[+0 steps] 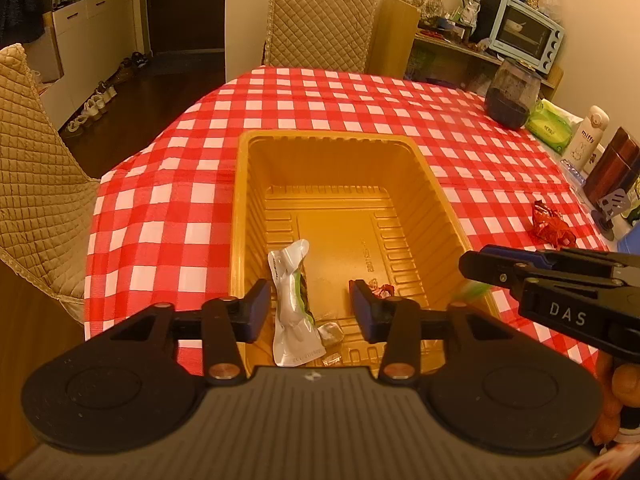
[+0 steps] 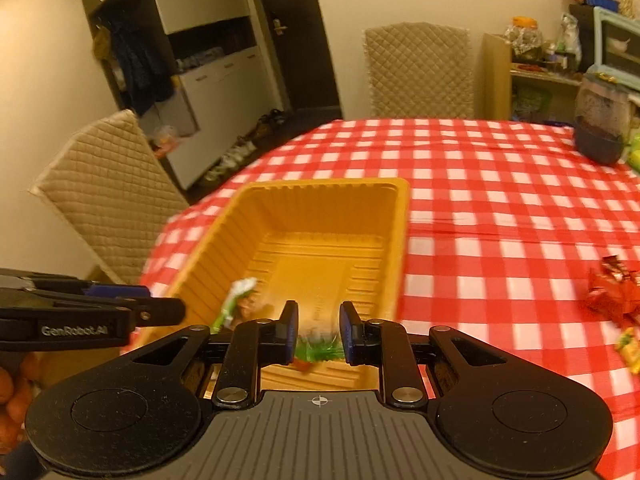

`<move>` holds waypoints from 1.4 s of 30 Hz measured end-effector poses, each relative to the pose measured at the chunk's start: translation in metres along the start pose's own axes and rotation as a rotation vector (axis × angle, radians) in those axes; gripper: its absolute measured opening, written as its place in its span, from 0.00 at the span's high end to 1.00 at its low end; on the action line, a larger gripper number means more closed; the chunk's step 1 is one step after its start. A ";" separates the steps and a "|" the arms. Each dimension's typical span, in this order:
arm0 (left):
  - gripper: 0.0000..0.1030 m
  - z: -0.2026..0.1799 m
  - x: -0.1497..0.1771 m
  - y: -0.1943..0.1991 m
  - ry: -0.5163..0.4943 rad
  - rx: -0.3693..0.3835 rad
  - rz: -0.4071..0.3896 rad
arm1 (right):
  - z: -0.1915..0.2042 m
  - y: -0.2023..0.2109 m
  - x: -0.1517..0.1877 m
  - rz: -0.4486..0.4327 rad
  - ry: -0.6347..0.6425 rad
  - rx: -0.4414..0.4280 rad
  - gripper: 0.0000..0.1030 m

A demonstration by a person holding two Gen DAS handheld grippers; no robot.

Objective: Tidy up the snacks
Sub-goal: 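Open the left gripper into the tray while the right releases the green candy, then move both open grippers back toward the remaining snacks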

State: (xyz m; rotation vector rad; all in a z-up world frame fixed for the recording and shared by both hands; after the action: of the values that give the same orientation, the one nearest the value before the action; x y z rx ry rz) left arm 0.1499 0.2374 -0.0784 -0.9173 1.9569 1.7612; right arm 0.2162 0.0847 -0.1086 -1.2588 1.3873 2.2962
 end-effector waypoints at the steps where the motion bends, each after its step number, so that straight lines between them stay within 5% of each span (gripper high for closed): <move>1: 0.56 0.000 0.000 0.001 0.001 -0.004 -0.004 | 0.001 0.001 -0.001 -0.003 -0.007 -0.011 0.76; 4: 0.55 0.001 0.000 0.004 0.002 -0.015 -0.012 | -0.004 0.006 -0.002 -0.020 -0.039 -0.017 0.57; 17: 0.38 -0.037 0.005 0.020 -0.018 -0.011 -0.090 | -0.084 0.070 0.018 -0.056 -0.184 0.162 0.57; 28: 0.12 -0.106 0.009 0.019 -0.010 0.085 -0.101 | -0.154 0.143 0.040 -0.110 -0.308 0.330 0.54; 42: 0.05 -0.181 0.005 0.008 -0.047 0.153 -0.121 | -0.234 0.194 0.065 -0.142 -0.481 0.474 0.47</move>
State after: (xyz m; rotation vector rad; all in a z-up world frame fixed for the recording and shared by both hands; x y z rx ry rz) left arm 0.1699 0.0599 -0.0464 -0.9138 1.9330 1.5302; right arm 0.2054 -0.2241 -0.0801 -0.5923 1.4733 1.8472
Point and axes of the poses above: each gripper's, at about its wrist camera, not at the fingertips, and y roughly against the way its jaws point, z to its left, x to its underside, the point moved 9 cm from there along -y, roughly the way its jaws point, and after that the axes turned 5 degrees about x, right-handed, at the moved point
